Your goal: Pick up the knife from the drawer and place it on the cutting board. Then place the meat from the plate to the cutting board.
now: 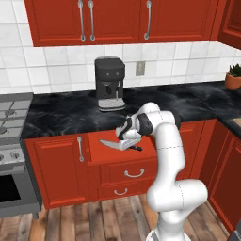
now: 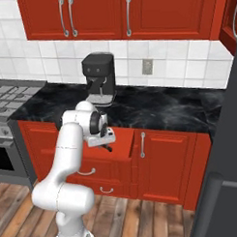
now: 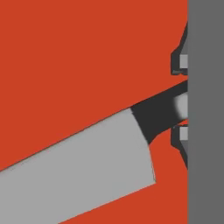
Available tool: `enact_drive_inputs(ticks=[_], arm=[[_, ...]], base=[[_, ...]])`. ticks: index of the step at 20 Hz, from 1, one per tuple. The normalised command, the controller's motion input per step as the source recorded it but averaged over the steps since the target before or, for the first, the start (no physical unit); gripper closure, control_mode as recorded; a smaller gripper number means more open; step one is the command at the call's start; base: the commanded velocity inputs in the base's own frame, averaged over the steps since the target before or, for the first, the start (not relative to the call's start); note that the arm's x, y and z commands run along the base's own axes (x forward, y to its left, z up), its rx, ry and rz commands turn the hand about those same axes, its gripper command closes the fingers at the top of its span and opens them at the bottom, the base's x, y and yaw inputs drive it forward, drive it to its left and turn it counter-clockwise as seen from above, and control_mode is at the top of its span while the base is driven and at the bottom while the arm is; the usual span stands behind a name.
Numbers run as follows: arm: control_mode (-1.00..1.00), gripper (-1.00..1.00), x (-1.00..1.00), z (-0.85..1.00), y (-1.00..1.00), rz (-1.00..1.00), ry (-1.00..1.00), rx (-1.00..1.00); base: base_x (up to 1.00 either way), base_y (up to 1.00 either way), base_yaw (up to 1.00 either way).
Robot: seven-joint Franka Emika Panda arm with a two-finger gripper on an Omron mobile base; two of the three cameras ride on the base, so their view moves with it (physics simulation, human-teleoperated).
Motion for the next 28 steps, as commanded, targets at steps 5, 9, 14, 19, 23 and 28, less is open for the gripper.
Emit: enact_drive_inputs(ticks=[5, 9, 14, 19, 23, 28], arm=[[-1.0, 1.0, -0.48, -0.43, 0.26, 0.13, 0.05, 0.0], [-1.0, 1.0, -0.23, 0.09, 0.0, 0.07, -0.11, 0.0], [-1.0, 1.0, -0.54, 0.82, 0.0, 0.24, -0.29, 0.0], [-1.0, 1.0, -0.63, 0.97, -0.05, 0.18, -0.22, -0.02], [-1.0, 1.0, -0.4, 1.0, -0.17, -0.04, -0.1, 0.0], [-1.0, 1.0, -0.33, 1.0, -0.14, -0.15, 0.0, 0.0]], base=[[0.0, 0.0, 0.0], [0.0, 0.0, 0.0], [0.0, 0.0, 0.0], [0.0, 0.0, 0.0], [0.0, 0.0, 0.0], [0.0, 0.0, 0.0]])
